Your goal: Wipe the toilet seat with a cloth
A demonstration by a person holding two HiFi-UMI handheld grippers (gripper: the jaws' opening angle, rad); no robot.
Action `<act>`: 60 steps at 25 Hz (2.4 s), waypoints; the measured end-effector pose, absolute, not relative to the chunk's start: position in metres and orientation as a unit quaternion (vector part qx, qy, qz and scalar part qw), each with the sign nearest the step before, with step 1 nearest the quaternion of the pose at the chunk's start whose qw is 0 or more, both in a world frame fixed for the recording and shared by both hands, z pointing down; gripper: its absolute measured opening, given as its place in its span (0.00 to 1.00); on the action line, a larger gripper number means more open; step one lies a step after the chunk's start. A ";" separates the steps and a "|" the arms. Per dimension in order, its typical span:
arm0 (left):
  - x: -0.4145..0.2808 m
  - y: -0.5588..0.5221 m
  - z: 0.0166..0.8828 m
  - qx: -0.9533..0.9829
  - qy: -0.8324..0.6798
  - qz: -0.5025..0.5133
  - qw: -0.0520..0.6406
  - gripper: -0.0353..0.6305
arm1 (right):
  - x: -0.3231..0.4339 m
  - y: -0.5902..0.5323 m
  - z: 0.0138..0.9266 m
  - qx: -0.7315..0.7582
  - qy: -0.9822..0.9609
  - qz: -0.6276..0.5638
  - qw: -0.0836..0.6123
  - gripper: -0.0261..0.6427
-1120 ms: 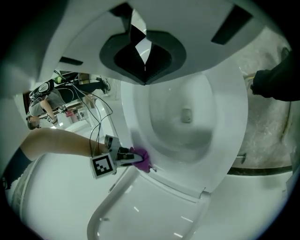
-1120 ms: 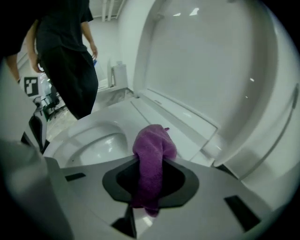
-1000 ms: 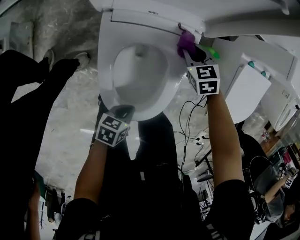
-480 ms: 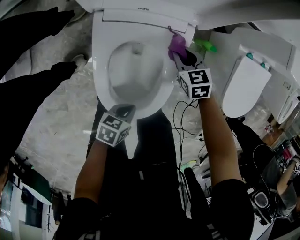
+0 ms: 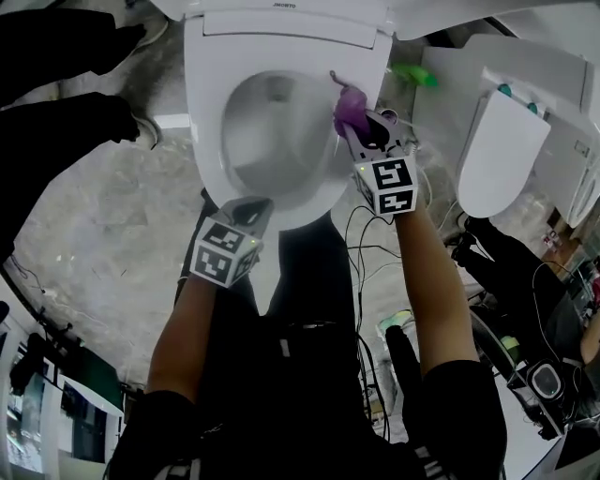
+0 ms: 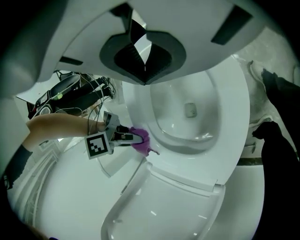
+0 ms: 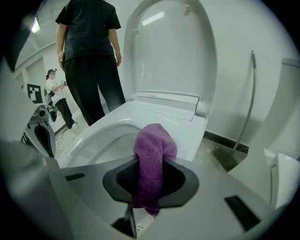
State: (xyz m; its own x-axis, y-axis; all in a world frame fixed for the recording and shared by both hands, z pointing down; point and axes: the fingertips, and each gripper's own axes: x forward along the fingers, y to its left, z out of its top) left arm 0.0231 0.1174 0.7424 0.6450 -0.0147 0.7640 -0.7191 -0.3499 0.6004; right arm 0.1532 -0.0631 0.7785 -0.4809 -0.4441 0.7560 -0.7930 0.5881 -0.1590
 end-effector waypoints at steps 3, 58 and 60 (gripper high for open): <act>0.012 0.125 0.747 0.748 -0.233 0.358 0.508 0.07 | 0.154 -0.052 0.779 0.399 -0.814 0.258 0.334 0.16; -0.084 0.162 0.750 0.751 -0.182 0.406 0.488 0.07 | -0.021 0.212 0.776 0.189 -0.883 0.219 0.369 0.16; -0.092 0.160 0.751 0.749 -0.191 0.402 0.490 0.07 | -0.029 0.209 0.777 0.183 -0.884 0.224 0.367 0.16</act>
